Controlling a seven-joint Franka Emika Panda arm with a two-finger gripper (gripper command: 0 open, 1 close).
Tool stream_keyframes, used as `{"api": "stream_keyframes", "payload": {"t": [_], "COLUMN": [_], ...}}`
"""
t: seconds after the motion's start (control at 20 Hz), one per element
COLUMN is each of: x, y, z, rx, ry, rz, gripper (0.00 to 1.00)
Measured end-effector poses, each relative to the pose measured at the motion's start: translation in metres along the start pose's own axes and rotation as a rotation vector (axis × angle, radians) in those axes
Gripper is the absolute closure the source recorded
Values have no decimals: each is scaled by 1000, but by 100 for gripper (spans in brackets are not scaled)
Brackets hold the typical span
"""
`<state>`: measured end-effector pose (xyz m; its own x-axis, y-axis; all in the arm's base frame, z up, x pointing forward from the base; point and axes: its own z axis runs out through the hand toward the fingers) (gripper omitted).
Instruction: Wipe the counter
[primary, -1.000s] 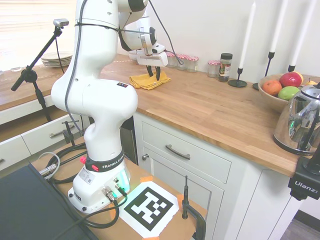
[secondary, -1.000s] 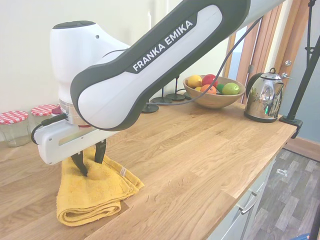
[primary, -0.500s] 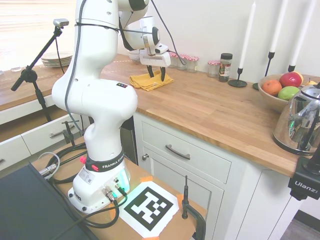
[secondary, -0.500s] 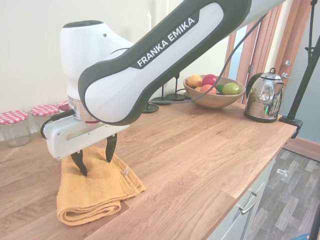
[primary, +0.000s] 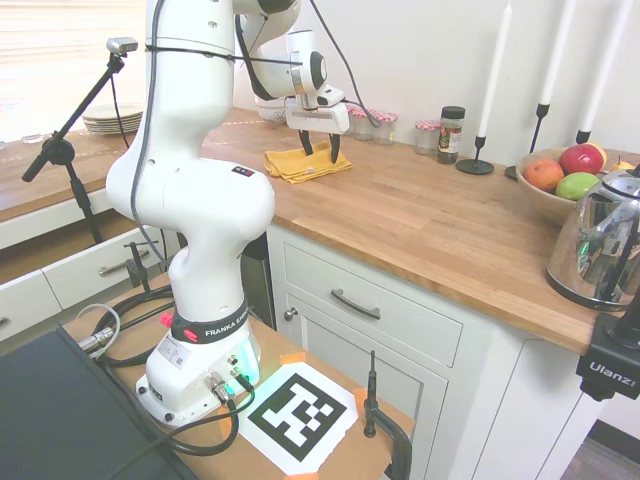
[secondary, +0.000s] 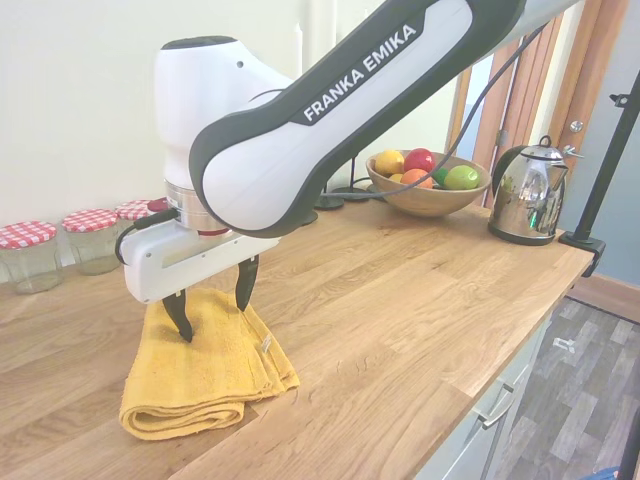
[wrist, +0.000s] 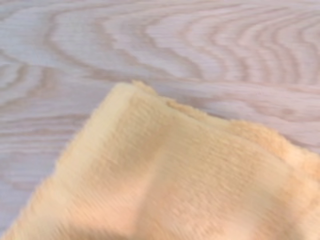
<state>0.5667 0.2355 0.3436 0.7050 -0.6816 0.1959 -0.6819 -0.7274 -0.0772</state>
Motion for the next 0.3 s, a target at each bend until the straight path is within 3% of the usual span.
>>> {"api": "stream_keyframes", "payload": {"t": [0.3], "x": [-6], "y": [20], "z": [-33], "rx": [23], "ry": [21], "rz": [-13], "gripper": [0]}}
